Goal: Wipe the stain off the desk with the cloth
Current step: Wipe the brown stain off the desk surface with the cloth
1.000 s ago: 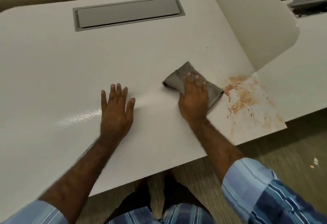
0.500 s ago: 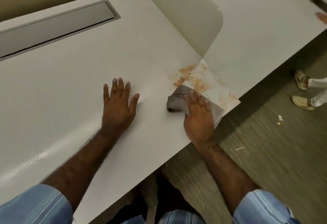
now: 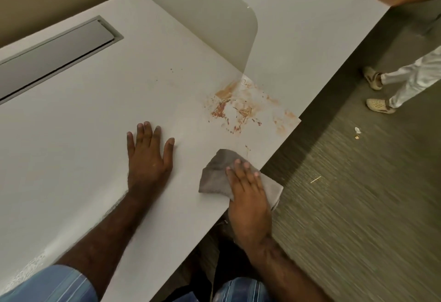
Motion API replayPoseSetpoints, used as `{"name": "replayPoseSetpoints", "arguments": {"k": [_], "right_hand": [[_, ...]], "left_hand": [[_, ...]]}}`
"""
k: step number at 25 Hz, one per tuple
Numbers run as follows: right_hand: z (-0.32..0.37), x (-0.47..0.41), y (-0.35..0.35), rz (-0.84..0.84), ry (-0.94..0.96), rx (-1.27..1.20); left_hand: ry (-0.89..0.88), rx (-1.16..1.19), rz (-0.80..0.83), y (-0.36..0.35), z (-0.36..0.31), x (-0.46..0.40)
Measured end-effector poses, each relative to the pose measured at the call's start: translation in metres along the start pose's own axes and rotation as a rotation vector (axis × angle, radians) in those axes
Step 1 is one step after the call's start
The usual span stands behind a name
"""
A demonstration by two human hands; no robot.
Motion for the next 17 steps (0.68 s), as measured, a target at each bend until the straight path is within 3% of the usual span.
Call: {"name": "replayPoseSetpoints", "arguments": {"k": [10,17], "right_hand": [[-0.086,-0.210,0.044,-0.043,-0.266,0.036],[-0.020,-0.081,0.004,0.017,-0.146,0.183]], "left_hand": [[-0.020,0.003,-0.002,0.003,-0.001,0.000],[-0.025,0.014,-0.010,0.002,-0.002,-0.001]]}}
Point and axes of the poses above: each hand's wrist, its own x-axis away from the middle knuckle, its own y-axis out of the back of the hand, z = x × y, the point moved 9 cm from there along -x, towards the middle knuckle, and after that the axes turned 7 degrees about -x, right-handed, at the moved point
